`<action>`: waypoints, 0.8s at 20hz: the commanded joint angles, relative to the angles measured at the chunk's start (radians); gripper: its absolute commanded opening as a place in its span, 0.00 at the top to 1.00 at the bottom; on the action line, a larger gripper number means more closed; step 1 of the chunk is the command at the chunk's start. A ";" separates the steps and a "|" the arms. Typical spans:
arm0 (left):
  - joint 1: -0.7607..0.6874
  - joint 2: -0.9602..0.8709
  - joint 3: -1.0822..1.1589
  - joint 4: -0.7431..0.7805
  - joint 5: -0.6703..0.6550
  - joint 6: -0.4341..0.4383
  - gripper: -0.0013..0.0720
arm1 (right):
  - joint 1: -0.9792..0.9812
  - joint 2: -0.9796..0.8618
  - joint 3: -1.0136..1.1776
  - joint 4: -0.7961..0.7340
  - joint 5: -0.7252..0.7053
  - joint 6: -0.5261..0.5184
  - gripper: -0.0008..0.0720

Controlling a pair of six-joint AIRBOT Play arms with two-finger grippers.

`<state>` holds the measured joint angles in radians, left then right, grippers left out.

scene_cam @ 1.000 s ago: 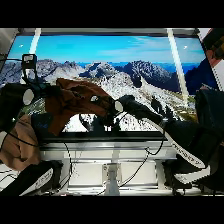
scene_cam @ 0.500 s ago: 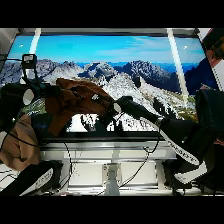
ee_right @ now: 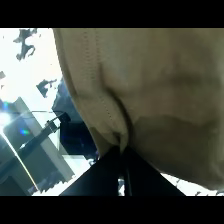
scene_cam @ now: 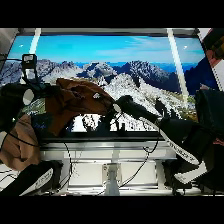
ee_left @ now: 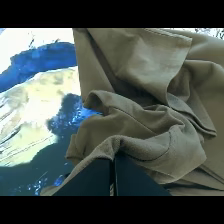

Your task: Fold the clothes and pants, and hang the long-sleeved shirts on hangers.

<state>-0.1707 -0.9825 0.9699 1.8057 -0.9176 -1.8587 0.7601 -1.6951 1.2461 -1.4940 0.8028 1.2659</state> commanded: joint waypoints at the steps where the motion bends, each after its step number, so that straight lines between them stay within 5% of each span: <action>1: 0.000 -0.001 0.000 0.000 0.000 0.000 0.96 | 0.000 0.004 0.051 -0.012 0.027 0.005 0.97; 7: 0.000 -0.001 0.000 0.001 0.000 0.000 0.96 | -0.064 0.062 0.272 -0.037 0.021 0.040 0.97; 16: 0.000 -0.001 0.000 0.027 0.000 0.004 0.96 | -0.570 0.203 0.376 -0.015 0.105 0.245 0.97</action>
<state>-0.1707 -0.9825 0.9695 1.8187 -0.9180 -1.8553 0.3485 -1.5330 1.6062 -1.5204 0.8509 1.4590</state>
